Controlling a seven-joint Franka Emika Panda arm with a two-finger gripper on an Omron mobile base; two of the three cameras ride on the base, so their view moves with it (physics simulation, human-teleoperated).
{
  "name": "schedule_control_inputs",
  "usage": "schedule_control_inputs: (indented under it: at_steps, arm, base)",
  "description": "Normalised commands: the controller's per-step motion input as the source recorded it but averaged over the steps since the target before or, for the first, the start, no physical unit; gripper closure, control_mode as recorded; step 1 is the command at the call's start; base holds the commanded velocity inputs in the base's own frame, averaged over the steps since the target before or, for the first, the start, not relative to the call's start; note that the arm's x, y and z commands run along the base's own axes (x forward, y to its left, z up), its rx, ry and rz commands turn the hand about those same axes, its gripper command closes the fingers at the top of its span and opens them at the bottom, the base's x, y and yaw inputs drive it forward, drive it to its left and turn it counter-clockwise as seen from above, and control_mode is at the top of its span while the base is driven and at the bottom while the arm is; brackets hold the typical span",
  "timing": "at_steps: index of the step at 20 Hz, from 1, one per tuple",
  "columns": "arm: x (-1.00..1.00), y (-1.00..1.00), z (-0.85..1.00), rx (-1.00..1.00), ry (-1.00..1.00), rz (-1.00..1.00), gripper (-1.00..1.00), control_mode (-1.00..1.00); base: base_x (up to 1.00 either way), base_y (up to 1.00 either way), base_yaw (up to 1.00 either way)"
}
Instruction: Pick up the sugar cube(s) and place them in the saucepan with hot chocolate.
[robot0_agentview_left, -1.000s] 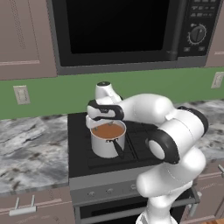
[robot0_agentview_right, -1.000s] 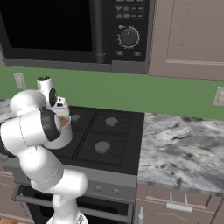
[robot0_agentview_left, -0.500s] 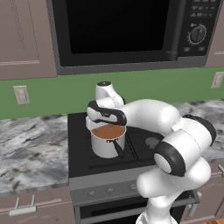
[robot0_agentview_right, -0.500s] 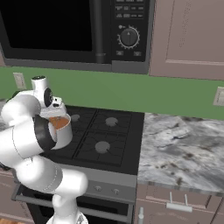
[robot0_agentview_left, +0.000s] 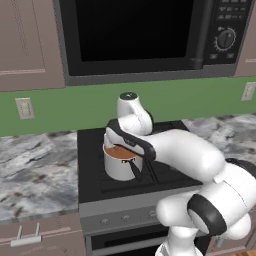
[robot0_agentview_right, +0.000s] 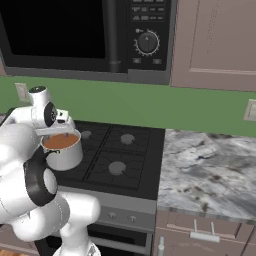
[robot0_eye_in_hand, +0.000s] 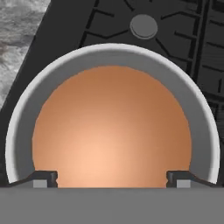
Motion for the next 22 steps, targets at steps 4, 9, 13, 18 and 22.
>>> schedule_control_inputs:
  at_steps: [4, 9, 13, 18, 22]
  arm:
    - [-0.35, -0.46, 0.35, 0.12, -0.18, -0.08, -1.00, -1.00]
    - [-0.36, -0.54, 0.31, 0.12, -0.15, -0.08, -1.00, -1.00]
    - [-0.29, -0.65, 0.25, 0.08, -0.04, -0.11, -1.00, -1.00]
    - [-0.21, -0.69, 0.26, 0.02, 0.00, -0.18, -1.00, -1.00]
    - [-0.27, -0.67, 0.31, 0.00, 0.00, -0.18, -1.00, -1.00]
  base:
    - [0.00, 0.00, 0.00]
    - [0.00, 0.00, 0.00]
    - [0.00, 0.00, 0.00]
    - [0.00, 0.00, 0.00]
    - [0.00, 0.00, 0.00]
